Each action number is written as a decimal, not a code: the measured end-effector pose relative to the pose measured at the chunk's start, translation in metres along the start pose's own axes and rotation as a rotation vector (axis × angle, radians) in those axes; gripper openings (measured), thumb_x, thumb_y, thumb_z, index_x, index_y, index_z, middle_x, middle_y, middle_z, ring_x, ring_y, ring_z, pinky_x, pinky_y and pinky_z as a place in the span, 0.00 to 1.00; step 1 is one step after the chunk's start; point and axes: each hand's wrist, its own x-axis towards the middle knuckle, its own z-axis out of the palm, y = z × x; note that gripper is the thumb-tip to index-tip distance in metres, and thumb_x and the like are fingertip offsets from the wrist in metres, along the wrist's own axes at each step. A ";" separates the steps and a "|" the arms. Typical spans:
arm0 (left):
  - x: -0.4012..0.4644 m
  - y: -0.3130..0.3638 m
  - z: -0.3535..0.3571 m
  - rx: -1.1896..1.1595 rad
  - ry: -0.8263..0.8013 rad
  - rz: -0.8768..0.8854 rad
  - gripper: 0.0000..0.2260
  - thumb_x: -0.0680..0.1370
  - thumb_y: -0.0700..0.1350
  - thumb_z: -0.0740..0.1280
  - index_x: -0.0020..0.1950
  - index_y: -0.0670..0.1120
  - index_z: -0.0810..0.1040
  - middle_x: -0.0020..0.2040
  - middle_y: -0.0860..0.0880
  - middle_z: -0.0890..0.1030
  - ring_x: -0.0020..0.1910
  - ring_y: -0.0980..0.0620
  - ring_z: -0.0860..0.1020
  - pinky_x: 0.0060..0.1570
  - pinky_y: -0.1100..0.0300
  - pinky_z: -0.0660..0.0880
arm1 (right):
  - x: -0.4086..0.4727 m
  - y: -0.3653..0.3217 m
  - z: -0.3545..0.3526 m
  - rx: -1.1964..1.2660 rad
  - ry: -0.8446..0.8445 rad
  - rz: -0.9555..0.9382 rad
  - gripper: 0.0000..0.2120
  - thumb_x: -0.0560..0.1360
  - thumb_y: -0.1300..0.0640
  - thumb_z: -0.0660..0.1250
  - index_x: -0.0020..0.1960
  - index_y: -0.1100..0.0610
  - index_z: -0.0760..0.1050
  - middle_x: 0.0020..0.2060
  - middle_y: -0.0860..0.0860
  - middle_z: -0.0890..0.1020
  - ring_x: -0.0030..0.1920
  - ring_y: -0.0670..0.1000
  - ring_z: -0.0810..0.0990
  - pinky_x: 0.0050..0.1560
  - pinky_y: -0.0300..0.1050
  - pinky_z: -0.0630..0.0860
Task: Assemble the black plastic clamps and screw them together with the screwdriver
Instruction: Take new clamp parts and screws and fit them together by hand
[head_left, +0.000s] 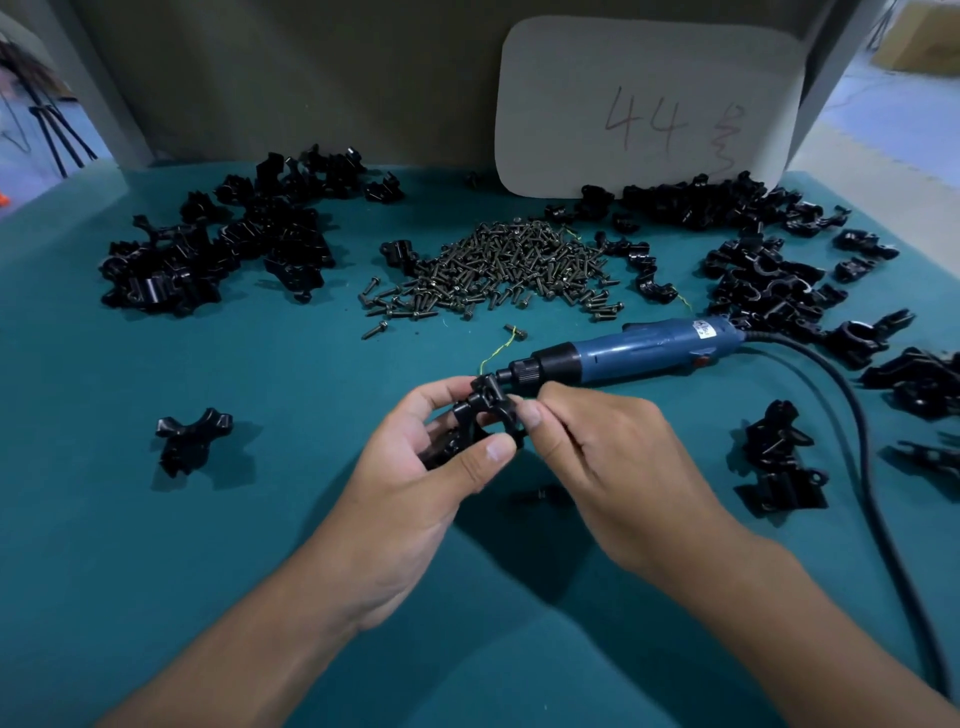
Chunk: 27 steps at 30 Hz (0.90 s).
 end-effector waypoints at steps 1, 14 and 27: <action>0.000 0.001 0.000 -0.011 0.015 0.003 0.23 0.70 0.37 0.71 0.65 0.40 0.73 0.50 0.48 0.85 0.41 0.58 0.79 0.41 0.67 0.76 | 0.000 0.000 0.000 0.002 -0.003 -0.014 0.17 0.83 0.41 0.51 0.42 0.49 0.67 0.34 0.44 0.70 0.36 0.47 0.68 0.36 0.52 0.70; 0.006 0.007 -0.002 -0.071 0.157 0.043 0.24 0.70 0.38 0.73 0.65 0.42 0.74 0.56 0.45 0.85 0.51 0.48 0.79 0.37 0.67 0.74 | 0.006 0.031 -0.010 -0.027 -0.303 0.063 0.06 0.80 0.40 0.60 0.49 0.42 0.70 0.44 0.37 0.74 0.49 0.37 0.71 0.43 0.38 0.69; 0.006 0.006 -0.003 -0.028 0.105 0.036 0.25 0.71 0.36 0.76 0.66 0.41 0.74 0.59 0.40 0.83 0.52 0.46 0.73 0.39 0.63 0.72 | 0.006 0.015 -0.007 0.224 0.043 -0.043 0.01 0.80 0.56 0.69 0.50 0.52 0.79 0.43 0.42 0.80 0.47 0.42 0.78 0.46 0.29 0.70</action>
